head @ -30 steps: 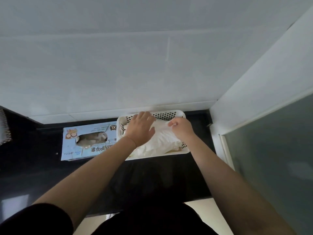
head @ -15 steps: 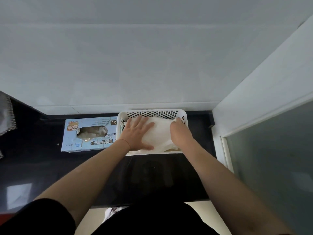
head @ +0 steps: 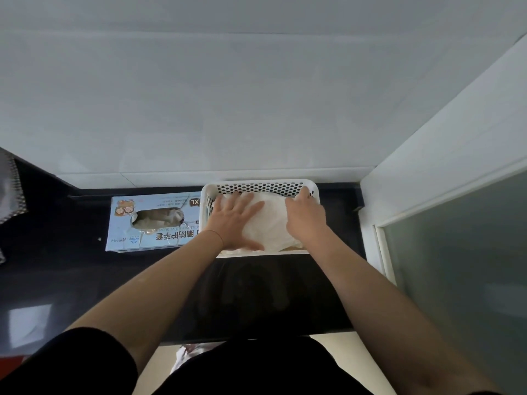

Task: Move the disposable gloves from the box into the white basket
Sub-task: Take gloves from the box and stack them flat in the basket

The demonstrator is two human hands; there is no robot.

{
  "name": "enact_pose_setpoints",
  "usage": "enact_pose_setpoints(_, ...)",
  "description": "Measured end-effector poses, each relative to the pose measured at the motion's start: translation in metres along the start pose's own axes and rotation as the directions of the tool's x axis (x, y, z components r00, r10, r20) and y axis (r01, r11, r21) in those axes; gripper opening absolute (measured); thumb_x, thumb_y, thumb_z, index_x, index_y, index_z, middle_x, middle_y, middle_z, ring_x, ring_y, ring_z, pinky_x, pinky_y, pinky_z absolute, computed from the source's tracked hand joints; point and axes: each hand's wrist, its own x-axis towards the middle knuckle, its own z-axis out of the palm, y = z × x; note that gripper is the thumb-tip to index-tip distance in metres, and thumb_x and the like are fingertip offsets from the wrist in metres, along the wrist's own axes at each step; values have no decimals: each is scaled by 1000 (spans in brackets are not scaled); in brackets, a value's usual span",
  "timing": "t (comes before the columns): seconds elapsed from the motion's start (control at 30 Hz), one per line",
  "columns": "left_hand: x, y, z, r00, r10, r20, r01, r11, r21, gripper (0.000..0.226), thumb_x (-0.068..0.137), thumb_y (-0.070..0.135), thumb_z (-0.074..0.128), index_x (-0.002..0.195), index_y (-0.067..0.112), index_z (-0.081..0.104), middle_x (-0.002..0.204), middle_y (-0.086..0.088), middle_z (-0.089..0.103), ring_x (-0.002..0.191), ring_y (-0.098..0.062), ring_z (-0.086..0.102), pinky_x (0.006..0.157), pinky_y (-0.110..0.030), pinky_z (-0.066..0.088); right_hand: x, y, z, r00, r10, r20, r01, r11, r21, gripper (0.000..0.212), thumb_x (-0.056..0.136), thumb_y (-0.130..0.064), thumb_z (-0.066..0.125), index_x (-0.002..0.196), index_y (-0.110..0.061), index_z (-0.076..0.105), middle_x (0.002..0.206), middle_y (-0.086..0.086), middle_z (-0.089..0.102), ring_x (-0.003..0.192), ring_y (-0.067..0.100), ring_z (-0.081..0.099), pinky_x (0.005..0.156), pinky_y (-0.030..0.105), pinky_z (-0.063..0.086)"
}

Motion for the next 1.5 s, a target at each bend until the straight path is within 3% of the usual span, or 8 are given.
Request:
enact_pose_setpoints(0.23, -37, -36, -22, 934, -116, -338, 57, 982, -178, 80, 81, 75, 22, 150, 35, 24, 160, 4, 22, 149, -23, 14, 121, -52, 4, 5, -68, -24, 982, -52, -181, 87, 978, 191, 22, 94, -11, 50, 115, -10, 55, 118, 11, 48, 69, 21, 50, 56, 31, 38)
enact_pose_setpoints(0.4, -80, -120, -18, 930, -222, -293, 166, 965, -205, 101, 69, 85, 37, 152, 31, 19, 161, 0, 19, 149, -24, 12, 121, -53, 6, 5, -148, -19, 968, -168, -184, 218, 930, 297, 8, 97, -15, 45, 91, -12, 49, 84, -1, 46, 66, 17, 46, 52, 27, 31)
enact_pose_setpoints(0.6, -120, -198, 0, 967, -247, -67, 234, 959, -159, 128, 59, 78, 70, 154, 36, -4, 164, 0, -2, 151, -25, -6, 121, -55, 3, 11, -235, -3, 950, -289, 120, 165, 788, 594, 29, 94, -15, 51, 121, -16, 64, 117, -2, 65, 90, 19, 67, 80, 30, 52)
enact_pose_setpoints(0.8, -126, -220, 6, 974, -219, -58, 201, 953, -228, 131, 58, 65, 81, 154, 36, -4, 163, 3, 9, 150, -28, -1, 118, -51, 16, 14, -290, 16, 857, -244, 453, -88, 798, 596, 48, 101, -19, 45, 148, -25, 38, 110, 6, 62, 63, 16, 67, 56, 25, 58)
enact_pose_setpoints(1.07, -125, -221, 5, 972, -226, -63, 207, 951, -229, 135, 55, 66, 82, 154, 33, -3, 159, 6, 13, 148, -27, 3, 116, -50, 27, 31, -314, 15, 758, -178, 628, -214, 842, 496, 23, 90, -11, 62, 112, -4, 65, 105, 14, 69, 70, 17, 63, 78, 30, 57)
enact_pose_setpoints(1.17, -125, -221, 5, 972, -228, -56, 208, 948, -239, 132, 58, 64, 81, 154, 32, -4, 159, 7, 12, 148, -26, 3, 114, -49, 30, 26, -307, 11, 746, -175, 643, -377, 685, 624, 10, 95, -10, 57, 102, -9, 65, 99, 12, 71, 80, 20, 69, 81, 31, 57)
enact_pose_setpoints(1.37, -128, -223, 0, 973, -229, -21, 216, 943, -252, 137, 55, 66, 82, 154, 32, -6, 160, 7, 10, 148, -26, 2, 113, -49, 30, 22, -257, -12, 817, -294, 496, -531, -50, 846, 33, 93, 14, 46, 123, 6, 59, 118, 20, 61, 98, 30, 69, 82, 32, 57)
enact_pose_setpoints(1.5, -128, -222, 0, 973, -229, -18, 217, 940, -264, 139, 53, 65, 83, 154, 33, -6, 158, 8, 11, 147, -25, 3, 112, -48, 31, 25, -248, -23, 872, -212, 441, -449, 9, 893, 16, 89, -1, 65, 105, 4, 67, 84, 11, 67, 71, 18, 63, 64, 26, 53)
